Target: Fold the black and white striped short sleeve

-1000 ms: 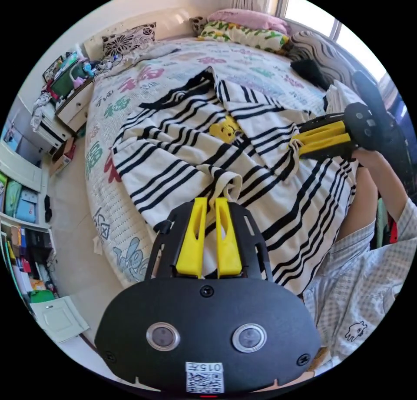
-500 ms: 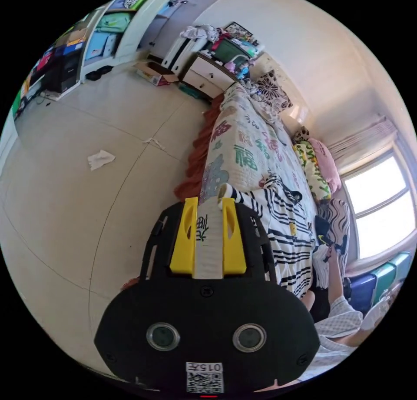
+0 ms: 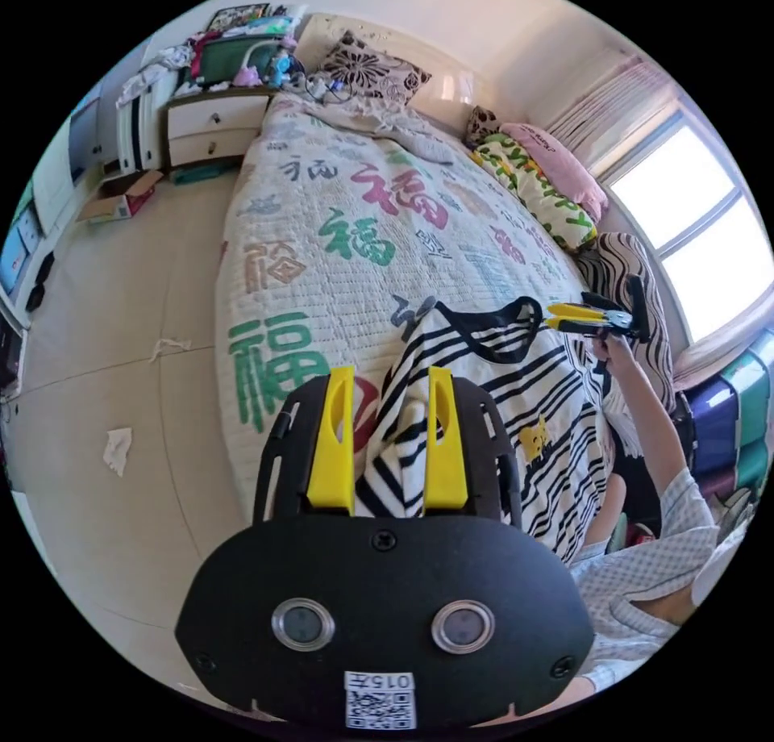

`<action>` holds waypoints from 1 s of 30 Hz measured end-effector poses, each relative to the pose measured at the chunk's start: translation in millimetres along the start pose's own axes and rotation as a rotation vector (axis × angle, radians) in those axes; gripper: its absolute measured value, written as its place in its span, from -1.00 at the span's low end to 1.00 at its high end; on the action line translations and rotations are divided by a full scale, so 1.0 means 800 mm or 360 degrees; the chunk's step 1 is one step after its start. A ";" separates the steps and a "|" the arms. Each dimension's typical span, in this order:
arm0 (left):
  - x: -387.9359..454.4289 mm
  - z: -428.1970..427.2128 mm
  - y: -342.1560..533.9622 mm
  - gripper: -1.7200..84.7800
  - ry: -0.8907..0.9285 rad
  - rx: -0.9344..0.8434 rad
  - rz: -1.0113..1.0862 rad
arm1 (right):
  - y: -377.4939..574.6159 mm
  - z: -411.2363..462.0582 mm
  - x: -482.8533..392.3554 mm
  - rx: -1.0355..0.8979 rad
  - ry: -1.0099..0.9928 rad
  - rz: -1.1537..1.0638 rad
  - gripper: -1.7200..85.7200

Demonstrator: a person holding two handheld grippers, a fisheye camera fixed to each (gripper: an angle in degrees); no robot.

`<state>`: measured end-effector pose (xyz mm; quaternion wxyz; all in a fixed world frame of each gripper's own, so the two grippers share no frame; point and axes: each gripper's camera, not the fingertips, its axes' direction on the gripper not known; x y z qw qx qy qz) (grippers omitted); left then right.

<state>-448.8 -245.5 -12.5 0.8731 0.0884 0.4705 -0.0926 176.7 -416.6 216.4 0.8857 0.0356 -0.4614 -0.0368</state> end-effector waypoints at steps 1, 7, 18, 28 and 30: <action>-0.001 0.010 -0.005 -0.66 0.0009 -0.0052 -0.0003 | -0.003 0.004 -0.001 -0.0007 0.0007 -0.0015 -0.61; 0.035 0.021 -0.021 -0.90 -0.0185 -0.0245 0.0367 | -0.014 -0.002 -0.015 -0.0054 0.0013 -0.0242 -0.94; 0.035 0.004 -0.040 -0.88 -0.0615 -0.0087 0.0323 | -0.044 0.029 -0.036 0.0048 0.0341 0.0029 -0.85; -0.074 -0.166 0.169 -0.75 -0.0078 0.0283 -0.0010 | 0.057 -0.032 -0.073 0.0403 -0.0043 -0.0081 -0.84; -0.107 -0.170 0.224 -0.76 -0.0072 0.0264 -0.0198 | 0.087 -0.034 -0.108 0.0422 -0.0053 -0.0200 -0.85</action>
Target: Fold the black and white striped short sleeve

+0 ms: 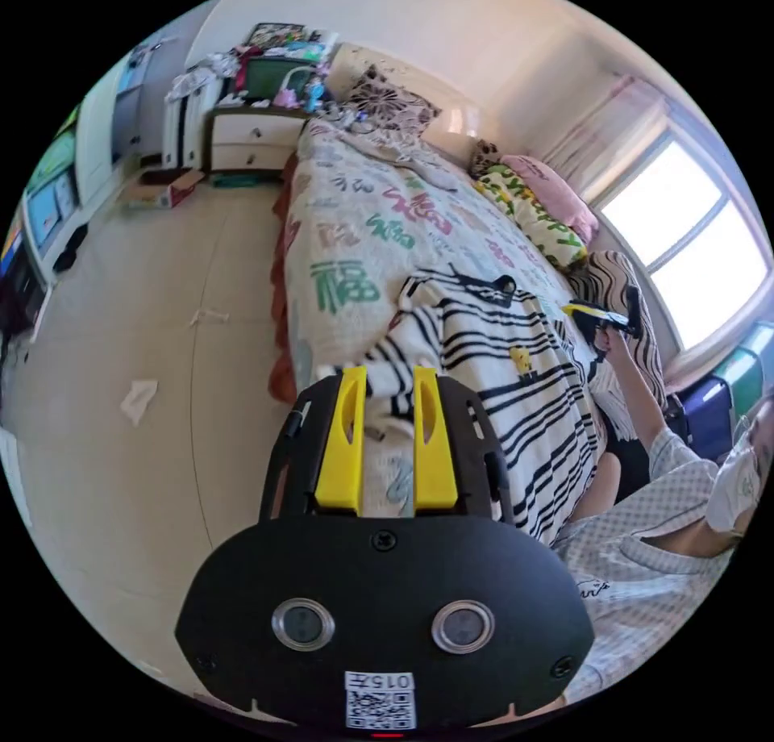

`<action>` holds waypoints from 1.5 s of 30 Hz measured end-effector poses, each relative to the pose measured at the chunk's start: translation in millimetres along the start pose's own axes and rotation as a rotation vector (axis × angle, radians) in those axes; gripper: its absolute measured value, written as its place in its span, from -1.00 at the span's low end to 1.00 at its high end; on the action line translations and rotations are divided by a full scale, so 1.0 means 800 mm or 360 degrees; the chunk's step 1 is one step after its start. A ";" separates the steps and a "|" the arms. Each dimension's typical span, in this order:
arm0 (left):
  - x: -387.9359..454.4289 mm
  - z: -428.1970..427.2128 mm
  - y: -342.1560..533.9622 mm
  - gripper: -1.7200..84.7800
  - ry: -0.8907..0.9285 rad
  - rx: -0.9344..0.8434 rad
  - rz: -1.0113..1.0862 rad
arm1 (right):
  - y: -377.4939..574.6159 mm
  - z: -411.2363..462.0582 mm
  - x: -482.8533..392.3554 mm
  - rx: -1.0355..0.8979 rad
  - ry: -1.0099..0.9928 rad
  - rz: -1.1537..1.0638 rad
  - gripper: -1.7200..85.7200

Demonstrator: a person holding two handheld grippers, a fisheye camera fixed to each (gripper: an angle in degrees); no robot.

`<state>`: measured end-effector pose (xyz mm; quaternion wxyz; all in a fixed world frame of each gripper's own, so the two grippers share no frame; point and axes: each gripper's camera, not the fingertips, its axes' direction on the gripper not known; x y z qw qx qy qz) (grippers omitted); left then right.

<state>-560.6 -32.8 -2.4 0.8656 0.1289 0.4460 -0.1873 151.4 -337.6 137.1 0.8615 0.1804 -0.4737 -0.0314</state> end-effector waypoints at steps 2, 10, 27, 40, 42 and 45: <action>-0.042 0.000 0.020 -0.74 0.0091 0.0035 -0.0217 | 0.015 0.000 -0.028 0.0004 -0.0017 -0.0062 -0.85; -0.111 0.011 0.027 -0.86 0.0586 0.0342 -0.0529 | 0.026 0.020 -0.140 -0.0112 -0.0055 -0.0233 -0.86; 0.051 0.025 0.129 -0.98 0.0371 -0.0017 0.0160 | -0.129 0.210 -0.536 -0.0533 -0.0156 -0.0933 -0.69; 0.013 -0.025 0.153 -0.98 0.0209 0.0331 -0.0040 | -0.143 0.271 -0.611 -0.0353 0.0205 -0.0777 -0.94; -0.007 -0.039 0.151 -0.98 0.0150 0.0399 -0.0115 | -0.148 0.260 -0.601 -0.0212 0.0007 -0.0597 -0.95; -0.026 -0.043 0.151 -0.98 -0.0051 0.0379 -0.0160 | -0.139 0.278 -0.606 -0.0153 -0.0091 -0.0524 -0.94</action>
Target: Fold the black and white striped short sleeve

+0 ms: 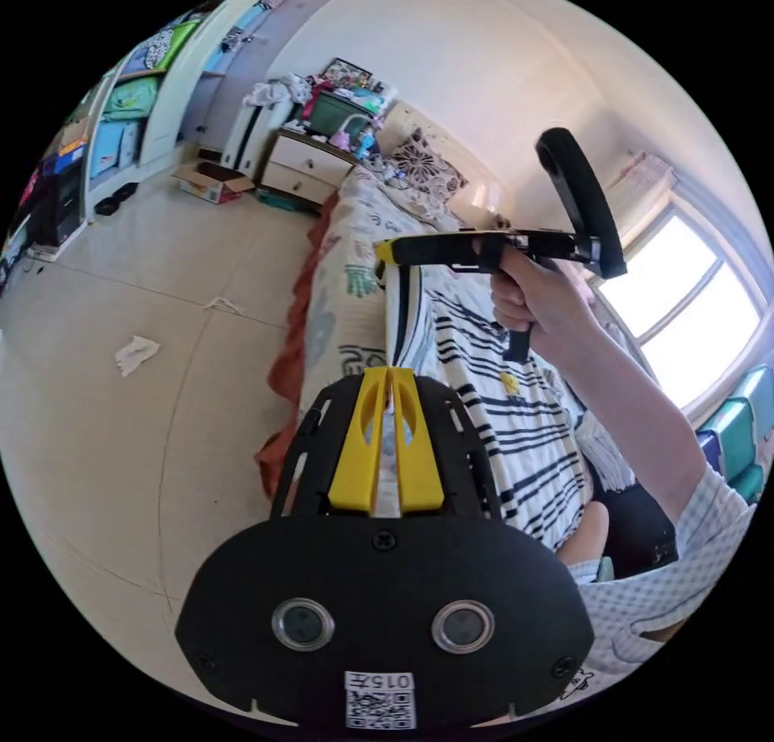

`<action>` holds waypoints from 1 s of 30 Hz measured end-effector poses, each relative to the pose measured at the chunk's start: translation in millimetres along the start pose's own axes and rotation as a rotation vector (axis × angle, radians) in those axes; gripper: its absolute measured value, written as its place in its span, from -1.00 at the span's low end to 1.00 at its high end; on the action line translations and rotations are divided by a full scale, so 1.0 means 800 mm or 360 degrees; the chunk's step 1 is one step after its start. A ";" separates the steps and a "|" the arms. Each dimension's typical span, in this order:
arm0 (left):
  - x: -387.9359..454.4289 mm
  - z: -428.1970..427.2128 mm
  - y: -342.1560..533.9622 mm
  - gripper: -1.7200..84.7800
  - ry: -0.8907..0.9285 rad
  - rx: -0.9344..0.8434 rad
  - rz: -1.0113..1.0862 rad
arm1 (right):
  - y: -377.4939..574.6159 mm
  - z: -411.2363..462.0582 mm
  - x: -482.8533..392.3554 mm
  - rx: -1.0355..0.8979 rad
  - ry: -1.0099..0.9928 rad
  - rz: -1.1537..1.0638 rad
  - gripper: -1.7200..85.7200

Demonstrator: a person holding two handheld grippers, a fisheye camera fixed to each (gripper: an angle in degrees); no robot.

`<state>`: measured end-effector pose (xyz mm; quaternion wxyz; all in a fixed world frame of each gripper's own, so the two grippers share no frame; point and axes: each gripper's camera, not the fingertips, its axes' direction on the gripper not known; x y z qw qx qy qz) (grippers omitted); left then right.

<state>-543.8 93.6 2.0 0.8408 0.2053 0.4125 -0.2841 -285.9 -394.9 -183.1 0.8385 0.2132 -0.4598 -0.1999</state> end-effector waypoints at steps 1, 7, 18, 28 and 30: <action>-0.004 0.002 0.001 -0.98 -0.0039 -0.0021 -0.0006 | 0.000 0.007 -0.003 -0.0011 -0.0016 -0.0002 -0.93; -0.054 0.035 0.029 -0.98 0.0030 -0.0115 -0.0267 | 0.018 0.036 -0.018 -0.0054 0.0070 0.0061 -0.82; 0.002 -0.039 0.086 -0.85 0.0077 0.0017 -0.0019 | 0.348 -0.206 0.019 0.0684 -0.0119 0.0005 -0.79; 0.255 -0.078 0.198 -0.80 -0.0234 -0.0094 0.0888 | 0.768 -0.298 -0.030 0.0776 0.1046 0.0486 -0.84; 0.298 -0.086 0.251 -0.78 -0.0309 -0.0087 0.0930 | 0.819 -0.304 -0.038 0.0758 0.1163 0.0574 -0.82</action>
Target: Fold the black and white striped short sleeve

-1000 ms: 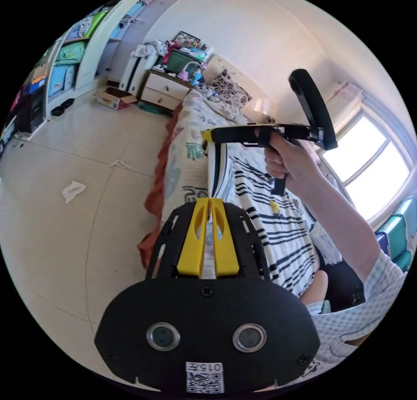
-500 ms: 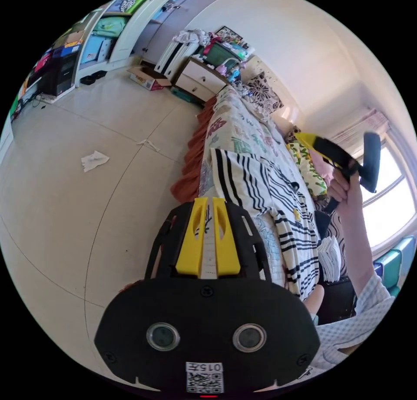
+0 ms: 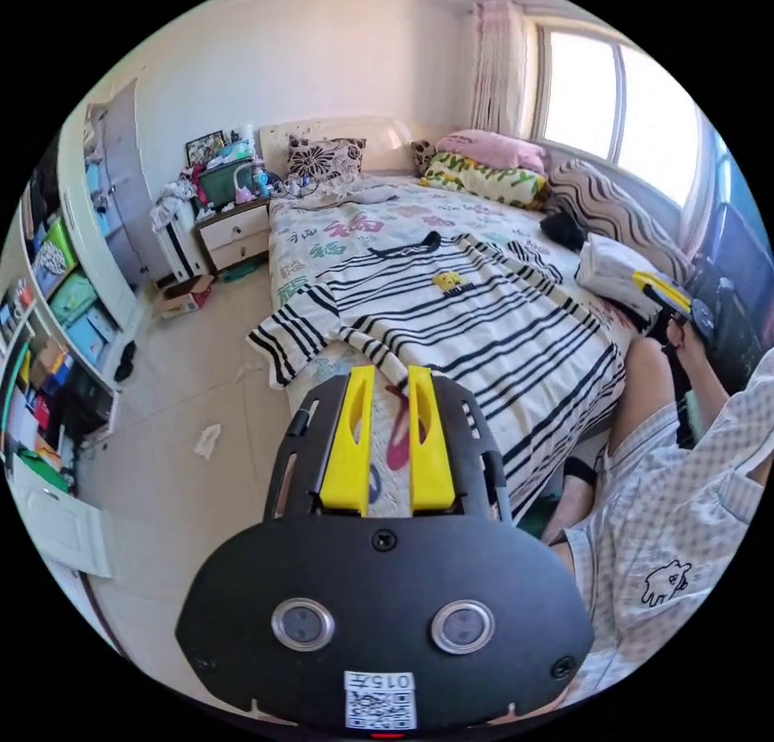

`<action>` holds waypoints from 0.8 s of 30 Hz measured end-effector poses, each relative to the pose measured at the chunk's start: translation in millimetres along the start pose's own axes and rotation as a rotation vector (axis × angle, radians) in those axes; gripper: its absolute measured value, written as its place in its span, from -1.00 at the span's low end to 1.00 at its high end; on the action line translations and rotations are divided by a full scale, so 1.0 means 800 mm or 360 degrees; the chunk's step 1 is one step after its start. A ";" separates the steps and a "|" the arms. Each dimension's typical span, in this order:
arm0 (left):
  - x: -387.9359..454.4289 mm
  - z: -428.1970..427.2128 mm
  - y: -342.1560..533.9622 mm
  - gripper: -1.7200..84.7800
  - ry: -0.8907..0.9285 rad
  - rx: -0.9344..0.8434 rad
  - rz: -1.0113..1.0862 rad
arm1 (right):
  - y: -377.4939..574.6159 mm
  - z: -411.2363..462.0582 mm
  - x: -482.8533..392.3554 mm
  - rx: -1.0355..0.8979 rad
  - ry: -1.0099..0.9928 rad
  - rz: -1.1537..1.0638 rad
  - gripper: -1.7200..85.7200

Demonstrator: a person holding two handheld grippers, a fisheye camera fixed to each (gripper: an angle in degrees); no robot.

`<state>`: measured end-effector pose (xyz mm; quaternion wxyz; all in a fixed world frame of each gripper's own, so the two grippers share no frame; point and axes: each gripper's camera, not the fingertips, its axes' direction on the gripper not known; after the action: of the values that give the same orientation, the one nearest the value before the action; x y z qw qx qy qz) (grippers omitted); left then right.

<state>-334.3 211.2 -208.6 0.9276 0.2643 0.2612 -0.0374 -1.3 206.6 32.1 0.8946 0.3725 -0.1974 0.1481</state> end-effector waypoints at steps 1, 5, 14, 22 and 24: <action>0.013 -0.004 0.010 -0.78 -0.0010 0.0028 -0.0014 | 0.007 -0.003 0.006 -0.0010 0.0018 0.0022 -0.82; 0.065 -0.015 0.080 -0.76 -0.0138 0.0102 -0.0239 | 0.048 0.019 0.057 -0.0297 -0.0190 0.0200 -0.76; 0.074 0.047 0.095 -0.80 0.0033 -0.0373 -0.0442 | 0.103 0.097 0.123 -0.0942 -0.0504 0.0290 -0.74; 0.063 0.017 0.105 -0.94 0.0013 -0.0261 -0.0521 | 0.116 0.073 0.205 -0.0918 -0.0691 0.0450 -0.98; 0.066 0.031 0.106 -0.93 0.0026 -0.0309 -0.0547 | 0.122 0.075 0.205 -0.0950 -0.0665 0.0454 -0.97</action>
<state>-259.8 274.7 -176.9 0.9266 0.1252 0.3123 -0.1678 88.0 248.6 205.7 0.8746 0.0868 -0.4594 0.1280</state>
